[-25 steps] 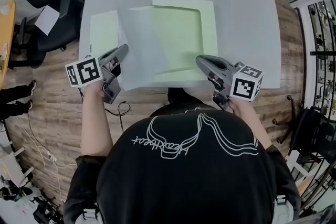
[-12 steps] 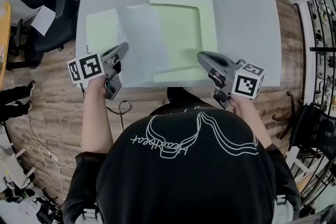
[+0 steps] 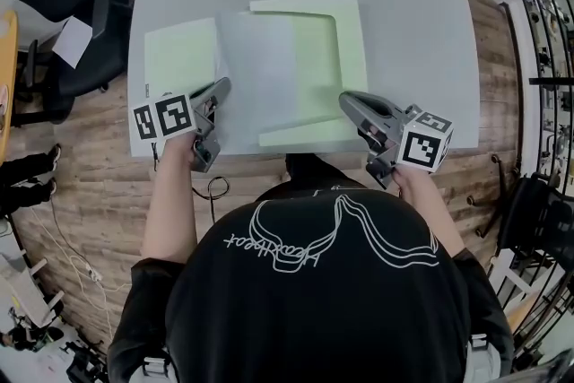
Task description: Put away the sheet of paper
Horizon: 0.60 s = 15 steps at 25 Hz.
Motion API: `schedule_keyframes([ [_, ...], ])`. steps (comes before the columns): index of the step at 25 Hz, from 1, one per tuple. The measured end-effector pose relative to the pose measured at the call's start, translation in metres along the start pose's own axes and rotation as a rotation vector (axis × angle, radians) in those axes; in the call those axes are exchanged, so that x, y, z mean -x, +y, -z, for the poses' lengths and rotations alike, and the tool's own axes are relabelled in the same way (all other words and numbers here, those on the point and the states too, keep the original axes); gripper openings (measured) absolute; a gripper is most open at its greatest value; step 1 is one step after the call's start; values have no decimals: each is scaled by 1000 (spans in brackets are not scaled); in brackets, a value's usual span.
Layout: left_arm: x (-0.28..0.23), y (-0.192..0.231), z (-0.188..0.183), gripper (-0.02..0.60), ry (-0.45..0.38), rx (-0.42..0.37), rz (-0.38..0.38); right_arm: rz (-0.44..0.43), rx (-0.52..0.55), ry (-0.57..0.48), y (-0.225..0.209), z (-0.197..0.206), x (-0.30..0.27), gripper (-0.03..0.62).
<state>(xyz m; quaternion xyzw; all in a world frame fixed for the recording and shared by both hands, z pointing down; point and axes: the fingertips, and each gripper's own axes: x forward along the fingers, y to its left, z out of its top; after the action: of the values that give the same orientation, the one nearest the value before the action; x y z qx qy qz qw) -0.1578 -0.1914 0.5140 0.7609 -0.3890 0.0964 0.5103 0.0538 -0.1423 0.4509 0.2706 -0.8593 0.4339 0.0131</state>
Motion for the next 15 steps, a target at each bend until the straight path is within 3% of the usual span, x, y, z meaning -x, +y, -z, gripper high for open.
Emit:
schedule_keyframes([
  [15, -33, 11, 3, 11, 7, 104, -3, 11, -33, -31, -11, 1, 7, 11],
])
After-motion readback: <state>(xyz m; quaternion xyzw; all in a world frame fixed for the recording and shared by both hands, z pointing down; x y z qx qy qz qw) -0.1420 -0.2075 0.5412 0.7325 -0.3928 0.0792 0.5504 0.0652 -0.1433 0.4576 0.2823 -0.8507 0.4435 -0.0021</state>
